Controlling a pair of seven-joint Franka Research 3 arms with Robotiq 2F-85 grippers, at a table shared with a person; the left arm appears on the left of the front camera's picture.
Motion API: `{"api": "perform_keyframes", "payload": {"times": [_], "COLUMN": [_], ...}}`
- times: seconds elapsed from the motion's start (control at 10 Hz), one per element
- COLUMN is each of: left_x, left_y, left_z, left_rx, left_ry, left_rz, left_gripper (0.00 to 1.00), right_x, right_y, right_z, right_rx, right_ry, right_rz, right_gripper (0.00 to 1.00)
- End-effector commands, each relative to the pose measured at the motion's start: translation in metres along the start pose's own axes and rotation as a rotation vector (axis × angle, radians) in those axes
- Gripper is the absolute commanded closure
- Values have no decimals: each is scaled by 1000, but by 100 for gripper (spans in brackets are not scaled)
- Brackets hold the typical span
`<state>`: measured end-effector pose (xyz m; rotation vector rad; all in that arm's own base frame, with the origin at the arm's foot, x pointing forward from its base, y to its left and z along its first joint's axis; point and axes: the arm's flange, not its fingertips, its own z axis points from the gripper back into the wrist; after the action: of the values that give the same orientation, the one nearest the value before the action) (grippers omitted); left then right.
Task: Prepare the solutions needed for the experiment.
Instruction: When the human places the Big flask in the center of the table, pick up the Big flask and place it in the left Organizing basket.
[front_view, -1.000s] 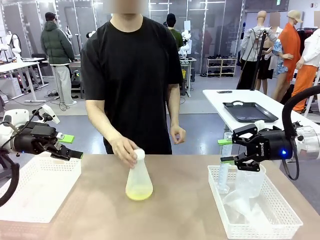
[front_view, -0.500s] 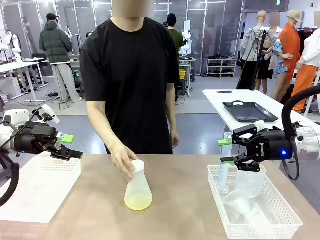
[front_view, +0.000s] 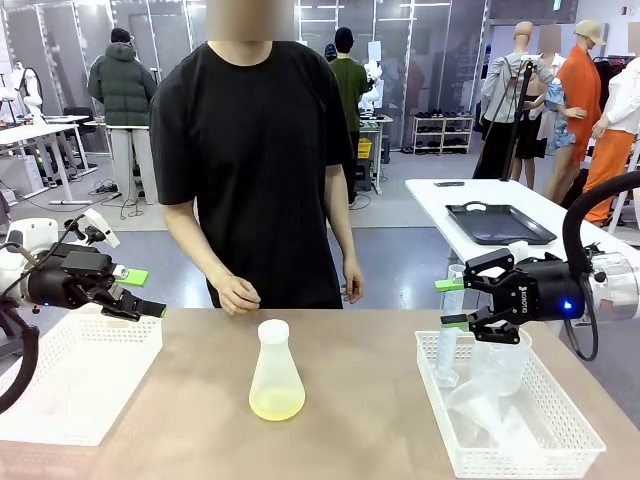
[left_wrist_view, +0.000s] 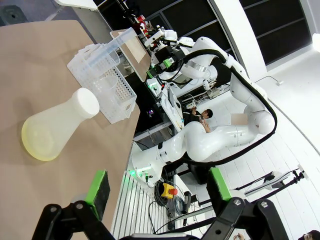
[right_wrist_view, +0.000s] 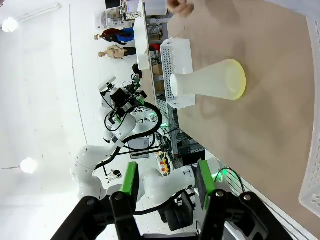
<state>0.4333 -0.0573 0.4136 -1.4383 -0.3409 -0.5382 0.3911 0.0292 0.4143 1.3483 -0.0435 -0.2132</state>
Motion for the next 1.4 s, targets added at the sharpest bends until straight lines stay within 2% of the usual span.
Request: {"api": "perform_keyframes", "payload": {"times": [0.0, 0.1, 0.2, 0.3, 0.4, 0.7, 0.8, 1.3], "left_x": [3, 0, 7, 15, 25, 43, 48, 48], "left_y": [-1, 0, -2, -2, 4, 18, 17, 11], "left_z": [0, 0, -2, -1, 4, 12, 8, 11], "left_rx": [1, 0, 2, 33, 121, 133, 59, 101], "left_ry": [2, 0, -16, -11, -39, 25, 16, 15], "left_rz": [-7, 0, -69, -202, -317, -742, -768, -764], "left_gripper": [0, 0, 0, 0, 0, 0, 0, 0], "right_x": [0, 0, 0, 0, 0, 0, 0, 0], "right_y": [1, 1, 1, 1, 1, 1, 1, 1], "right_z": [1, 1, 1, 1, 1, 1, 1, 1], "right_rx": [5, 5, 5, 5, 5, 5, 5, 5], "right_ry": [-3, -3, -3, -3, -3, -3, -3, -3], "right_rz": [1, 1, 1, 1, 1, 1, 1, 1], "right_gripper": [41, 41, 41, 41, 41, 41, 41, 41]}}
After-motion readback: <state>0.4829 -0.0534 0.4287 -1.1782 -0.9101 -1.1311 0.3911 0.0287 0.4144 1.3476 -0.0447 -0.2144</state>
